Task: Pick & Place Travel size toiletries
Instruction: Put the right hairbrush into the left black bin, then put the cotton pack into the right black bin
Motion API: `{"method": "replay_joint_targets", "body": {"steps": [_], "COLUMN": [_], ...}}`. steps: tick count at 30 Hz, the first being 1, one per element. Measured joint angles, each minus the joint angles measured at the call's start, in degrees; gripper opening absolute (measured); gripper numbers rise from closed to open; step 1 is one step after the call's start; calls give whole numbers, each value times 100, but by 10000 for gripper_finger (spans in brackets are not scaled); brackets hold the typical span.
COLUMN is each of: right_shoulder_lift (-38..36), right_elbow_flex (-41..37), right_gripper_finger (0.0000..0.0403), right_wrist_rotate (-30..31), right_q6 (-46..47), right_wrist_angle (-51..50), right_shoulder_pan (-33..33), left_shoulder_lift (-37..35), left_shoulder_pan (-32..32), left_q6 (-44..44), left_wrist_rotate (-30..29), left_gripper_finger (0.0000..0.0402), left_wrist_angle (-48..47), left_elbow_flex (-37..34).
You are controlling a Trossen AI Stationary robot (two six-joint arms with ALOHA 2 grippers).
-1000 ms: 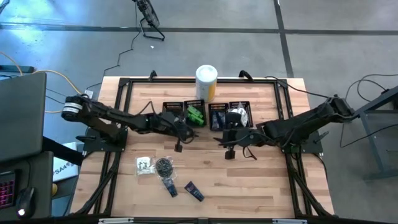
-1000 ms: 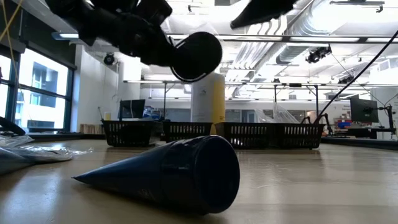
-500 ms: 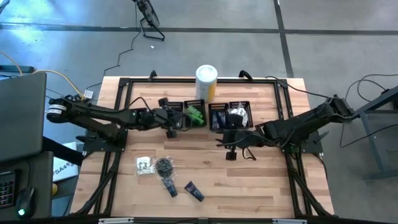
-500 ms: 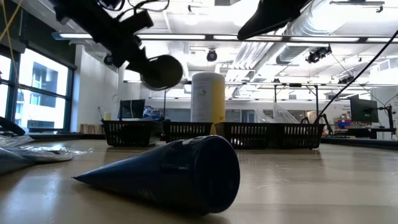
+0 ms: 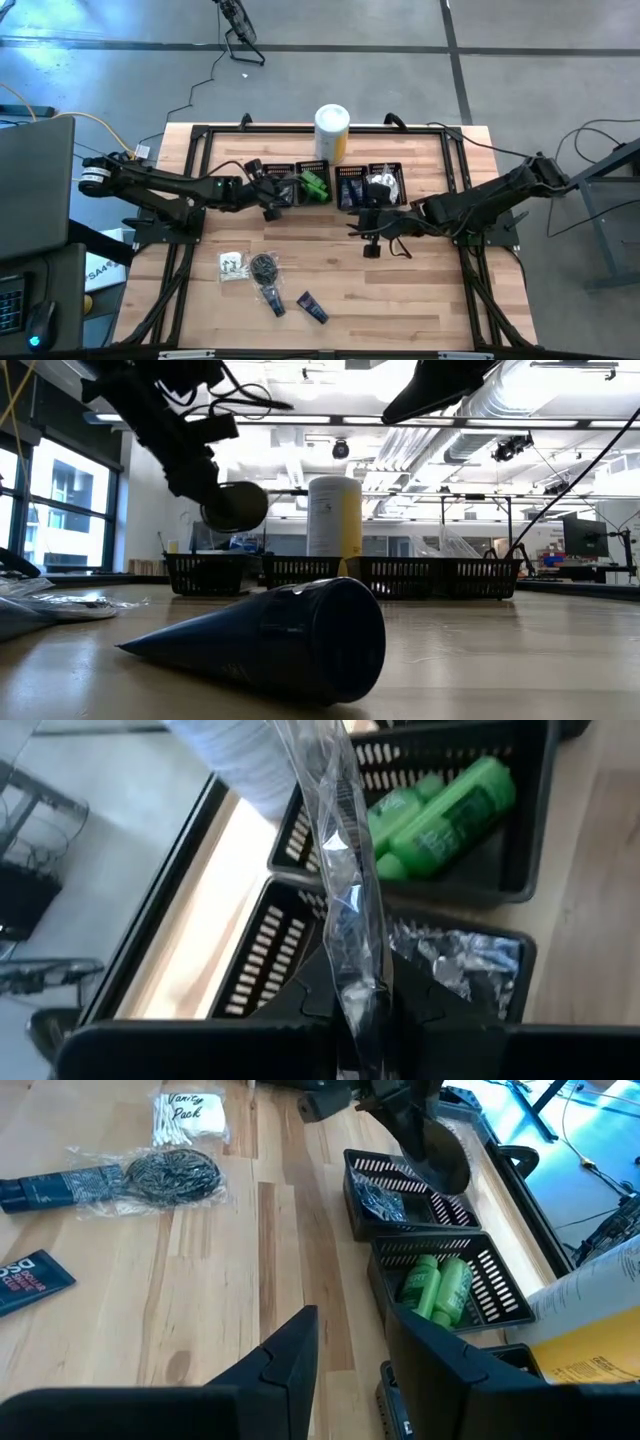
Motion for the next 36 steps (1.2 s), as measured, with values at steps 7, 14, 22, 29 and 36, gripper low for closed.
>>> {"method": "replay_joint_targets", "body": {"steps": [7,14,22,29,36], "right_shoulder_lift": [0,0,0,0,0], "right_elbow_flex": [-7,-7,-7,-7,-7], "right_gripper_finger": [113,113,113,113,113], "right_wrist_rotate": [2,0,2,0,0], "right_q6": [0,0,-5,-17,-17], "right_wrist_angle": [9,41,147,150,150], "right_shoulder_pan": [0,0,-11,-11,-11], "left_shoulder_lift": [74,128,149,149,149], "left_shoulder_pan": [0,0,0,0,-2], "left_q6": [-486,-565,-384,-382,-182], "left_wrist_rotate": [-54,-207,-83,-136,-224], "left_gripper_finger": [30,31,34,99,136], "left_wrist_angle": [-12,278,530,552,552], "left_elbow_flex": [-311,-437,-437,-437,-378]}}
